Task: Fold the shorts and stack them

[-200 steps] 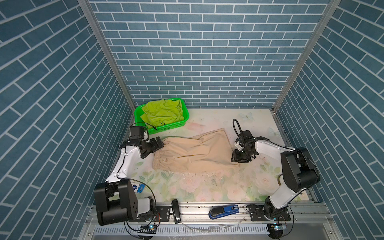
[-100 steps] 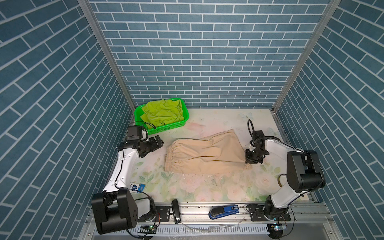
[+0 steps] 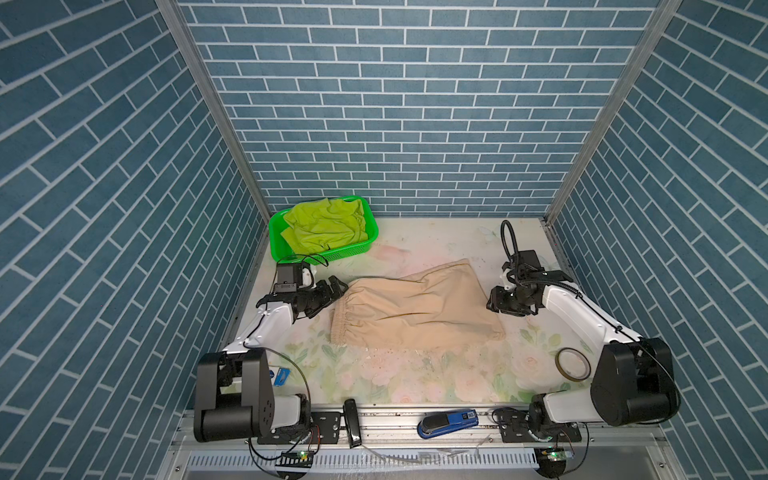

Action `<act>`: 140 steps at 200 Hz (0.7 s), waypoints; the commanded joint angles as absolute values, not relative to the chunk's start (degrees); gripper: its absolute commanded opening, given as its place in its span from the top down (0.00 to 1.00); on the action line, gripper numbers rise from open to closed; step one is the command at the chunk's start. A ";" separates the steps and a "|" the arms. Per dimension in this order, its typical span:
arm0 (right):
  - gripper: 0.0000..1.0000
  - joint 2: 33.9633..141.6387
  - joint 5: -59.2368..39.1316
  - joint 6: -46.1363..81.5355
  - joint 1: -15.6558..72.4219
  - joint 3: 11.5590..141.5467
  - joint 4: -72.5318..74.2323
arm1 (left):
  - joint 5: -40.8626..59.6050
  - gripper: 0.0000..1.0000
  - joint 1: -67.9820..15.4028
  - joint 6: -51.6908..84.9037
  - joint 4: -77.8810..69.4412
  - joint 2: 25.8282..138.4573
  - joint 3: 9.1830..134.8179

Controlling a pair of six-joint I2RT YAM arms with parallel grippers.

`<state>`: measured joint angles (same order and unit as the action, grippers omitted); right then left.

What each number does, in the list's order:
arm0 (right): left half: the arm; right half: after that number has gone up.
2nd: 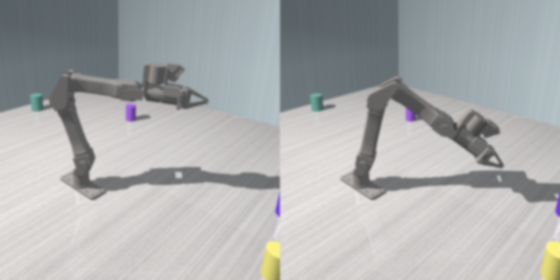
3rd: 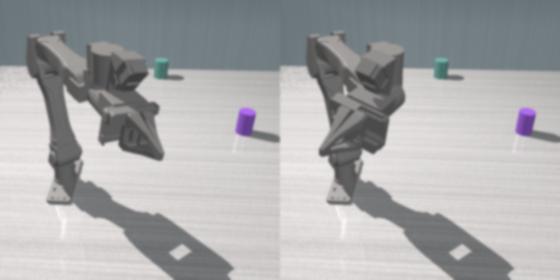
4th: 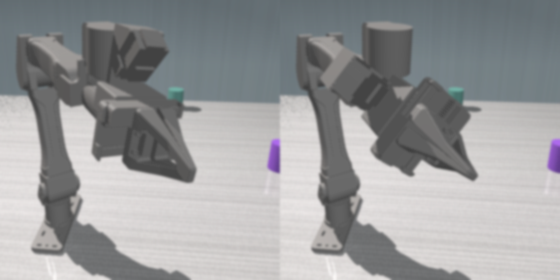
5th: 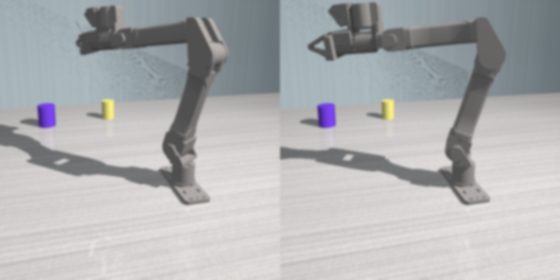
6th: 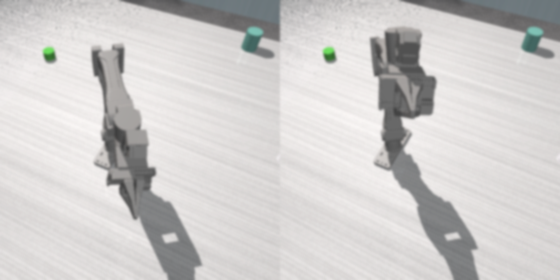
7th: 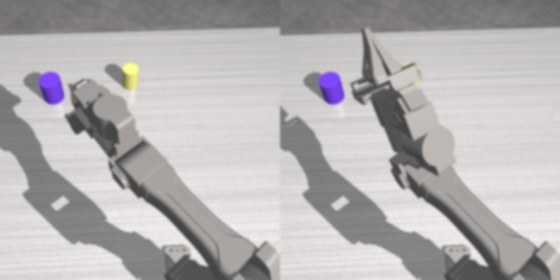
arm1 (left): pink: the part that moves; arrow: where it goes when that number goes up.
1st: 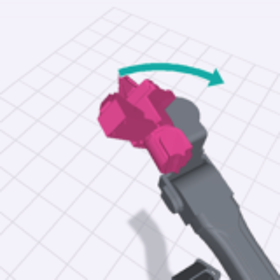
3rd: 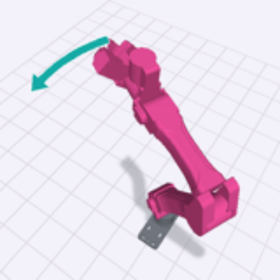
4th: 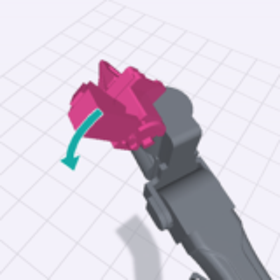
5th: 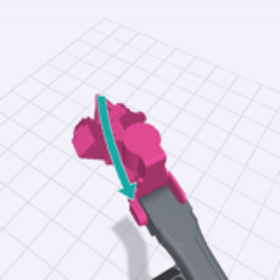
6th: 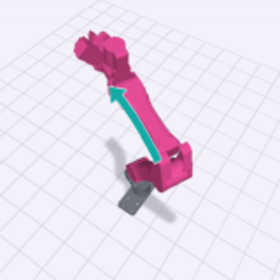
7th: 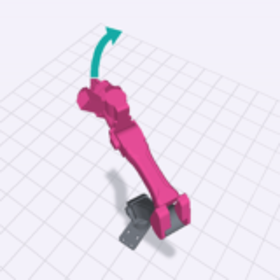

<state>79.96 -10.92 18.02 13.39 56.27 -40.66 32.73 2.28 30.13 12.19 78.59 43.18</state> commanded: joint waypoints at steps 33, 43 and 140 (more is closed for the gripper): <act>0.47 78.90 -12.71 19.76 20.75 55.35 -34.87 | 31.55 0.00 0.42 29.49 12.51 83.53 44.17; 0.47 79.25 -12.92 19.79 21.46 55.36 -34.31 | 31.91 0.00 0.38 29.58 11.75 84.15 43.99; 0.47 80.13 -14.76 20.15 24.78 53.83 -29.00 | 37.13 0.00 -1.31 31.03 4.04 86.95 45.45</act>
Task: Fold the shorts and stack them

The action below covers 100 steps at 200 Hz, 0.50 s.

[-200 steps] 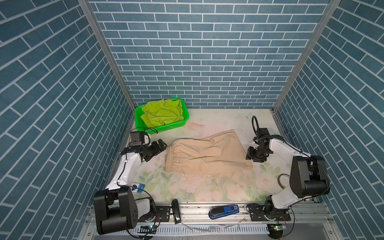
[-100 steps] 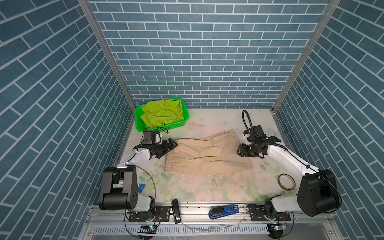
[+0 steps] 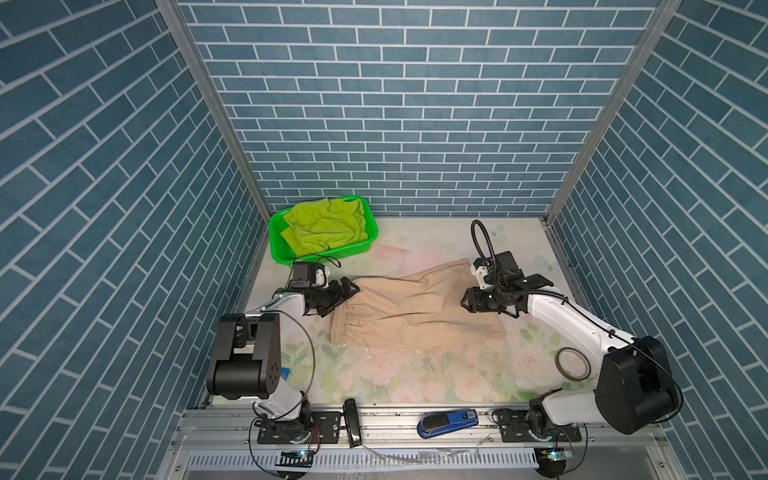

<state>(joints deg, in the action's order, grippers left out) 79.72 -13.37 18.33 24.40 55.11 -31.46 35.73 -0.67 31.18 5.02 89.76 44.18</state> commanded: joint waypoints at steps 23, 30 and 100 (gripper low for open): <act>0.47 80.92 -15.29 20.04 25.08 53.44 -27.67 | 37.44 0.00 -1.49 30.93 4.74 82.31 44.92; 0.46 81.07 -15.29 19.95 25.05 53.36 -27.24 | 37.51 0.00 -1.49 30.98 5.08 80.34 44.58; 0.47 84.01 -16.70 19.75 26.06 53.70 -25.34 | 35.36 0.00 -5.63 30.94 5.45 61.62 41.84</act>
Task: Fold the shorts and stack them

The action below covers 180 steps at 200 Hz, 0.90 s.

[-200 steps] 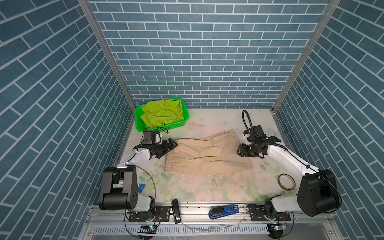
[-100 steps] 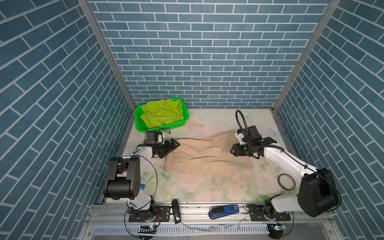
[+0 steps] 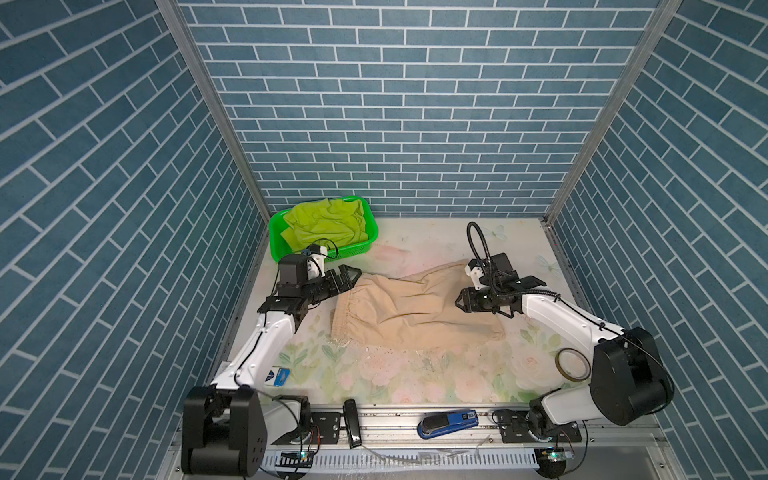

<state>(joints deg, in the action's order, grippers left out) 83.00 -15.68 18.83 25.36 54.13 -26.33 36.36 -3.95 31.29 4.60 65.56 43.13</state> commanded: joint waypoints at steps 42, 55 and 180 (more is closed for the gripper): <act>0.46 83.72 -16.02 18.22 27.03 54.21 -25.98 | 13.75 0.00 -7.26 28.21 27.36 57.66 44.13; 0.45 83.59 -14.33 16.51 28.25 54.87 -26.79 | 9.16 0.00 -6.59 28.38 30.06 59.57 44.58; 0.41 84.25 -9.90 23.66 37.72 52.05 -21.08 | 24.76 0.00 -14.46 32.08 9.15 70.11 46.65</act>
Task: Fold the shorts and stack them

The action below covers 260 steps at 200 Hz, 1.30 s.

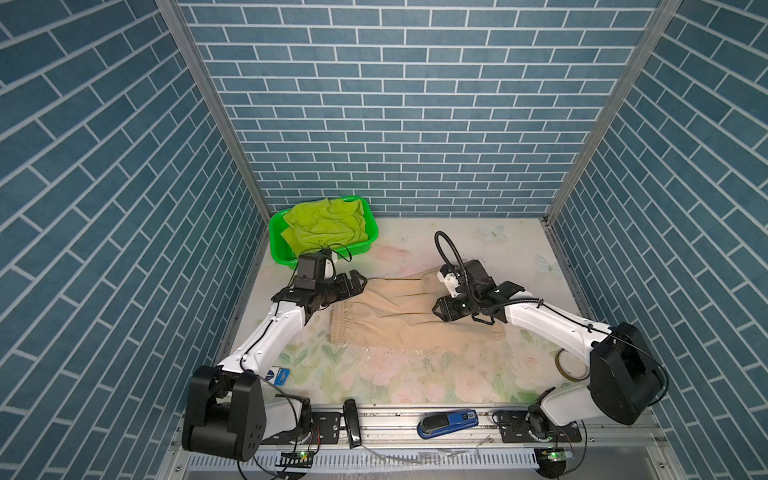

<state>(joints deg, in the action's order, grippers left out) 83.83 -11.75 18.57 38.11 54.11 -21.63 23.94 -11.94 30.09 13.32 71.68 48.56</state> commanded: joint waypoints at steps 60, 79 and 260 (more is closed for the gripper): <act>0.40 82.43 -6.78 29.13 33.92 45.65 -23.07 | 22.26 0.00 -17.55 33.16 -1.21 81.35 38.30; 0.40 81.75 -7.10 29.61 32.68 43.43 -23.02 | 22.24 0.00 -17.81 33.30 -2.26 84.01 37.16; 0.25 109.10 4.00 -11.31 71.76 80.77 -17.06 | 11.85 0.00 13.27 23.31 61.53 46.58 59.46</act>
